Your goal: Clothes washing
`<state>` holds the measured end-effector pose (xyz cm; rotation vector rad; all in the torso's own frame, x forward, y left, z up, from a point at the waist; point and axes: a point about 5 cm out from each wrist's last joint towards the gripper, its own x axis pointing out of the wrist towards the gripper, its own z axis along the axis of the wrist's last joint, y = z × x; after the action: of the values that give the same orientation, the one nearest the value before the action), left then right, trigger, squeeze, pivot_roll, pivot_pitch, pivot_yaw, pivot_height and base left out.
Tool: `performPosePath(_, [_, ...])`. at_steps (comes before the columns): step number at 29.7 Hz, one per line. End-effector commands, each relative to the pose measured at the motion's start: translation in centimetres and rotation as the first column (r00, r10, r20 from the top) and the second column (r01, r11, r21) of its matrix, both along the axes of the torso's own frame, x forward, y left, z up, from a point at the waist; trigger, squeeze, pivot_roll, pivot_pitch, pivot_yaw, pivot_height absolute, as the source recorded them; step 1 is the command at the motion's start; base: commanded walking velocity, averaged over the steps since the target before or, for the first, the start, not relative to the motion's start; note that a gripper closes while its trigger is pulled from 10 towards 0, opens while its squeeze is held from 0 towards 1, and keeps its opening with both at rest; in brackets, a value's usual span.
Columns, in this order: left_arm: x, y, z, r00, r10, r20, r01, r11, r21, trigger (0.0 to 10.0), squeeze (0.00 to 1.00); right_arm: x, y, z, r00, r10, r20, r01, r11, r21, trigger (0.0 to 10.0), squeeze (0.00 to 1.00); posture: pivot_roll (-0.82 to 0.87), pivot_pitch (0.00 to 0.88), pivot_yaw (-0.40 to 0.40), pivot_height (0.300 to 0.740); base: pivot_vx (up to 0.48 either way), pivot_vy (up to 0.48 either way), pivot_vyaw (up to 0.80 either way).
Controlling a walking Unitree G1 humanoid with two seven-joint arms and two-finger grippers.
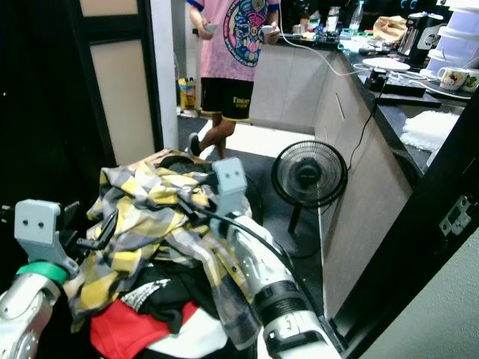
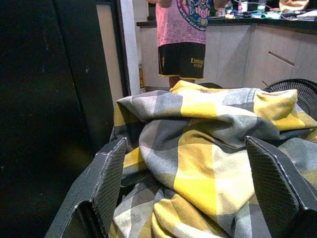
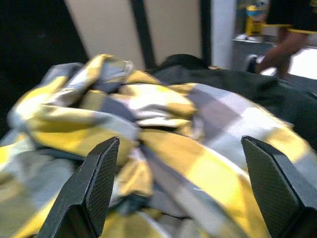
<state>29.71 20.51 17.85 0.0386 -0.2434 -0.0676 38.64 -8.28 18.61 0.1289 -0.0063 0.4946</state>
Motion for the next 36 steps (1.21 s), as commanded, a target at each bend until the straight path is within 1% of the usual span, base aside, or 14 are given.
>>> performPosePath(1, [0.0,-0.2,0.0,1.0,-0.009,0.001,0.009,1.0,0.0,10.0,0.0,0.2,0.0,0.2,1.0,0.001,0.011,-0.001,1.0,0.011,10.0,1.0,0.05,0.0,0.016,0.74,0.0,0.0,0.0])
performPosePath(5, [0.0,-0.3,0.0,1.0,-0.021,0.0,0.021,1.0,0.007,10.0,0.0,0.3,0.9,0.6,0.998,0.067,0.02,-0.068,0.996,0.061,10.0,1.0,0.05,0.0,0.022,0.74,0.0,0.0,0.0])
performPosePath(8, [0.3,-0.2,-0.1,1.0,-0.021,-0.01,0.021,0.999,0.039,10.0,0.0,0.0,2.1,-0.1,0.991,0.134,-0.013,-0.133,0.988,0.08,10.0,1.0,0.05,0.0,0.028,0.74,0.0,0.0,0.0])
performPosePath(11, [0.4,-0.1,0.3,1.0,-0.028,-0.008,0.029,0.998,0.055,10.0,0.0,-0.9,3.7,-0.9,0.958,0.284,-0.045,-0.278,0.954,0.111,10.0,1.0,0.07,0.0,0.032,0.74,0.0,0.0,0.0])
performPosePath(13, [0.4,0.0,0.4,0.999,-0.03,-0.01,0.031,0.998,0.059,10.0,0.0,-1.2,4.1,-1.1,0.948,0.315,-0.051,-0.308,0.946,0.104,10.0,1.0,0.07,0.0,0.032,0.74,0.0,0.0,0.0])
performPosePath(19, [0.2,0.1,0.0,0.999,-0.035,-0.03,0.037,0.996,0.075,10.0,0.0,-1.3,3.9,-2.8,0.964,0.243,-0.107,-0.24,0.97,0.042,10.0,1.0,0.06,0.0,0.047,0.74,0.0,0.0,0.0])
performPosePath(20, [0.2,0.1,0.0,0.999,-0.038,-0.033,0.041,0.997,0.072,10.0,0.0,-1.2,3.8,-3.2,0.967,0.218,-0.129,-0.217,0.976,0.023,10.0,0.23,0.05,0.0,0.059,0.74,0.0,0.0,0.0])
performPosePath(21, [0.2,-0.1,-0.1,0.998,-0.047,-0.039,0.049,0.996,0.07,10.0,0.0,-1.0,3.4,-3.7,0.972,0.17,-0.164,-0.173,0.985,-0.006,10.0,0.0,0.04,0.0,0.062,0.74,0.0,0.0,0.0])
performPosePath(26, [0.3,-0.3,-0.4,0.997,-0.064,-0.053,0.068,0.994,0.084,10.0,0.0,-0.6,1.9,-4.7,0.966,0.042,-0.257,-0.053,0.998,-0.037,10.0,0.0,0.05,0.0,0.057,0.74,0.0,0.0,0.0])
performPosePath(31, [0.1,-0.2,-0.3,0.997,-0.058,-0.055,0.063,0.994,0.087,10.0,0.0,-0.3,1.0,-4.7,0.972,-0.004,-0.235,-0.013,0.997,-0.072,10.0,0.0,0.07,0.001,0.049,0.74,0.0,0.0,0.0])
performPosePath(32, [0.0,-0.1,-0.3,0.997,-0.05,-0.055,0.054,0.994,0.091,10.0,0.0,-0.2,0.9,-4.4,0.98,-0.01,-0.201,-0.008,0.996,-0.087,10.0,0.0,0.08,0.007,0.043,0.74,0.0,0.0,0.0])
performPosePath(33, [-0.1,-0.1,-0.2,0.998,-0.046,-0.05,0.05,0.994,0.096,10.0,0.0,-0.2,0.9,-4.2,0.982,-0.009,-0.191,-0.004,0.998,-0.07,3.3,0.0,0.09,0.012,0.029,0.74,0.0,0.0,0.0])
performPosePath(34, [-0.1,-0.1,-0.2,0.998,-0.046,-0.05,0.05,0.994,0.096,10.0,0.0,-0.2,0.9,-4.2,0.982,-0.009,-0.191,-0.004,0.998,-0.07,3.3,0.0,0.09,0.012,0.029,0.74,0.0,0.0,0.0])
performPosePath(36, [-0.4,-0.3,-0.1,0.998,-0.052,-0.035,0.055,0.994,0.098,10.0,0.0,0.0,0.9,-3.7,0.986,-0.013,-0.169,0.009,1.0,-0.025,0.0,0.0,0.1,0.013,0.02,0.74,0.0,0.0,0.0])
